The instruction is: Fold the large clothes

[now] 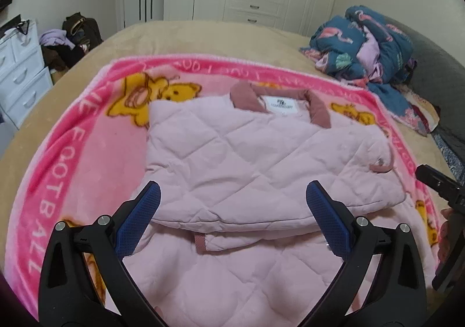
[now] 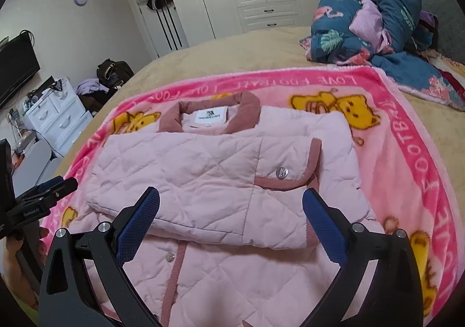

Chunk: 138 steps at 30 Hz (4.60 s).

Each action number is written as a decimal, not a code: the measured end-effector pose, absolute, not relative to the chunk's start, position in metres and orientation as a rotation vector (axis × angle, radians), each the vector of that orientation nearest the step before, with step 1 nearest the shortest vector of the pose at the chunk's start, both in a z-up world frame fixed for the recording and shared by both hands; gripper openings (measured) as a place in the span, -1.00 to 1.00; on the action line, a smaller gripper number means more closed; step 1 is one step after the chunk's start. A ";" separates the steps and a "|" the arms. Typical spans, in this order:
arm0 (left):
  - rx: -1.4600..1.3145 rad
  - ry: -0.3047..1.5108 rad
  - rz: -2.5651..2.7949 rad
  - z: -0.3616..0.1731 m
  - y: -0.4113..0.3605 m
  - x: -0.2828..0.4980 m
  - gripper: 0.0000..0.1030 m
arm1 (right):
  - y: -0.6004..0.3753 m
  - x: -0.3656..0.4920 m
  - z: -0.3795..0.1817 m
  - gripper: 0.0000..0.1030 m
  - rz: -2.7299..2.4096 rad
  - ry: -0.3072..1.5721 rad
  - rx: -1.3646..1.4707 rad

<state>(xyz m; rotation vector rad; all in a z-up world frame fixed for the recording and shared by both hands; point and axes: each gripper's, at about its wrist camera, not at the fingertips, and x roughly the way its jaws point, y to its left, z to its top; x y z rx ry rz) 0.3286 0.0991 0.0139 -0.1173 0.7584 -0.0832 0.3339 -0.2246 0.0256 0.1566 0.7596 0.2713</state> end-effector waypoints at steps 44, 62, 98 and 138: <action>-0.057 0.432 -0.112 0.092 0.064 0.168 0.82 | -0.261 0.173 0.105 0.92 0.319 0.503 0.066; -0.040 0.569 -0.118 0.044 0.049 0.125 0.82 | -0.269 0.132 0.073 0.92 0.342 0.601 0.051; 0.012 0.828 0.063 -0.037 0.092 0.084 0.82 | -0.303 0.098 -0.005 0.92 0.286 0.848 0.052; -0.240 1.222 -0.071 -0.104 0.180 0.102 0.82 | -0.339 0.071 -0.048 0.92 0.273 0.992 0.088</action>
